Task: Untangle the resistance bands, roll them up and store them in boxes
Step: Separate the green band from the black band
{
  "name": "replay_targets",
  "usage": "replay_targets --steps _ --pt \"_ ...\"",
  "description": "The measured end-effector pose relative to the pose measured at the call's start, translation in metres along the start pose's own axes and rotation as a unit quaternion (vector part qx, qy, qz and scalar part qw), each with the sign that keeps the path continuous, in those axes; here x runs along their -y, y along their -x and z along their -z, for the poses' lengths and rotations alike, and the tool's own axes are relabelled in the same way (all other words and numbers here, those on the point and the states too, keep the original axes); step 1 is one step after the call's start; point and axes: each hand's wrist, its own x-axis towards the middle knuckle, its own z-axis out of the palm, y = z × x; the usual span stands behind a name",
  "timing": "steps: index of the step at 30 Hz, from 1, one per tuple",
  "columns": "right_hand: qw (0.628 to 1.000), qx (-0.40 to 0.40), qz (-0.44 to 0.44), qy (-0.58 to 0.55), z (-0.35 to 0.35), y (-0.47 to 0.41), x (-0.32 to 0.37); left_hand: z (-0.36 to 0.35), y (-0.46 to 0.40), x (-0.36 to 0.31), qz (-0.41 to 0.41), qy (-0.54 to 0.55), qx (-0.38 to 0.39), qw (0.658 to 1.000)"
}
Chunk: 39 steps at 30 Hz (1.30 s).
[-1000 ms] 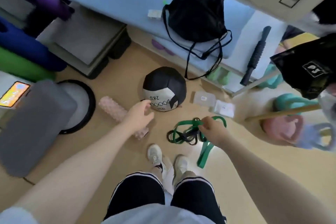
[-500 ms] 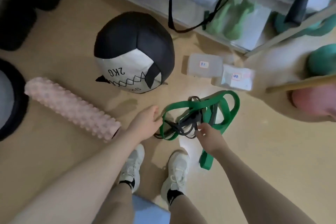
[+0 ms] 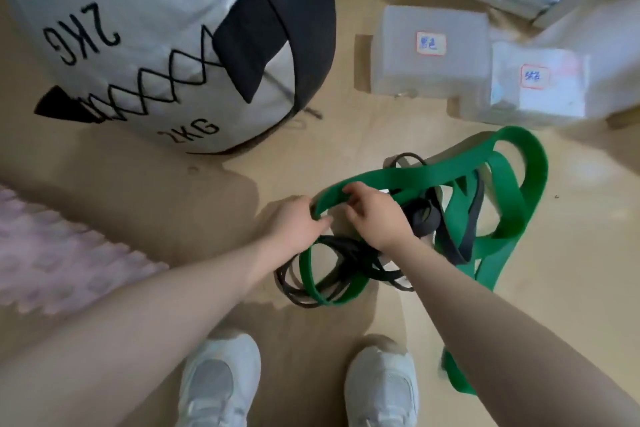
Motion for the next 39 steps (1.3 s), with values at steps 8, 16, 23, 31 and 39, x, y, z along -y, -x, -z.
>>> replay_targets --steps 8,16,23,31,39 --pt "0.995 -0.054 0.018 -0.081 0.032 0.035 0.011 0.068 0.023 -0.03 0.008 0.364 -0.043 0.93" --pt "0.969 0.034 0.063 -0.236 0.026 0.066 0.033 0.088 0.048 -0.056 -0.032 0.503 -0.017 0.863" --pt "0.955 -0.109 -0.006 -0.275 0.038 0.071 0.033 0.081 0.06 -0.049 -0.116 0.508 -0.026 0.853" --pt "0.832 -0.234 -0.184 -0.468 0.085 0.098 -0.014 -0.006 0.064 -0.037 -0.202 -0.046 0.023 0.978" --pt "0.797 -0.252 -0.247 -0.49 0.073 0.139 -0.068 -0.038 0.045 -0.049 -0.253 -0.13 0.026 0.958"
